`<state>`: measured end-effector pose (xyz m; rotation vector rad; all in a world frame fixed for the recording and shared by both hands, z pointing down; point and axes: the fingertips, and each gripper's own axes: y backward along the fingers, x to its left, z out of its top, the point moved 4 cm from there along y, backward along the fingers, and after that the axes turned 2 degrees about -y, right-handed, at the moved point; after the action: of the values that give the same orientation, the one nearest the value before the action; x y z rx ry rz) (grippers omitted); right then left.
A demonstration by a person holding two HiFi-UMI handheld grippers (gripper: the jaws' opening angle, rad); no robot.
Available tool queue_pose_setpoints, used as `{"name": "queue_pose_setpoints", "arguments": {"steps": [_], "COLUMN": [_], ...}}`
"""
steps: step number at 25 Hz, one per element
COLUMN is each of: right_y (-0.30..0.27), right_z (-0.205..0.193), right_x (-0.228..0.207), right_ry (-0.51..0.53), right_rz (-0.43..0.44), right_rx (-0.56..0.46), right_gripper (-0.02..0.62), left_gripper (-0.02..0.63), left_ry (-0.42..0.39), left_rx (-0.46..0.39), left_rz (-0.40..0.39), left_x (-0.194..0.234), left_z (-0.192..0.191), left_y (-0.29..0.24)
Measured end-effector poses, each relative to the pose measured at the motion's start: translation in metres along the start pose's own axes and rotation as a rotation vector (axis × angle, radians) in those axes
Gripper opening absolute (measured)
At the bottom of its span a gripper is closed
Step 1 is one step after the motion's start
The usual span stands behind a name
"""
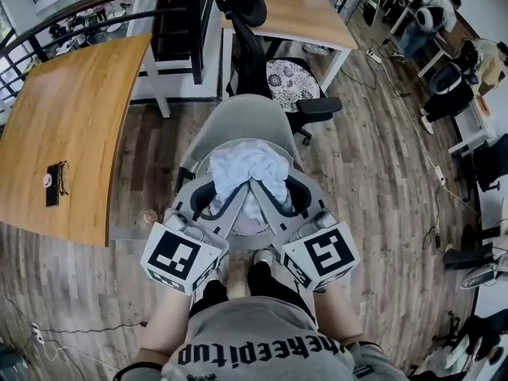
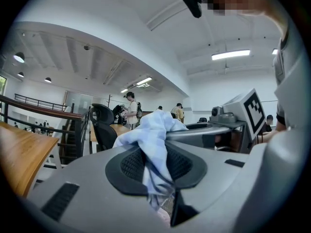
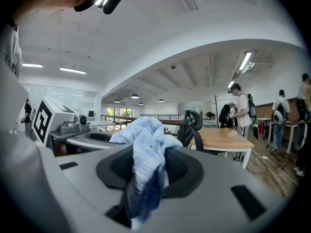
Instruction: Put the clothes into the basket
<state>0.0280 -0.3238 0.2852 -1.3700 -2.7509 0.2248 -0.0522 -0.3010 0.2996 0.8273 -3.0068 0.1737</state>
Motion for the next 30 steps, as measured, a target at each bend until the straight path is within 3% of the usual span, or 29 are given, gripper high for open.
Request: {"name": "queue_pose_setpoints", "arguments": {"steps": [30], "right_y": [-0.019], "right_z": [-0.014], "right_x": [-0.041], "right_ry": [0.026], "right_rz": [0.287], "right_rx": [0.025], "right_gripper": [0.138], "left_gripper": [0.097], "left_ry": [0.063], "left_rx": [0.009], "left_rz": [0.291], "left_x": [-0.007], "left_z": [-0.014], "left_y": [-0.030]}}
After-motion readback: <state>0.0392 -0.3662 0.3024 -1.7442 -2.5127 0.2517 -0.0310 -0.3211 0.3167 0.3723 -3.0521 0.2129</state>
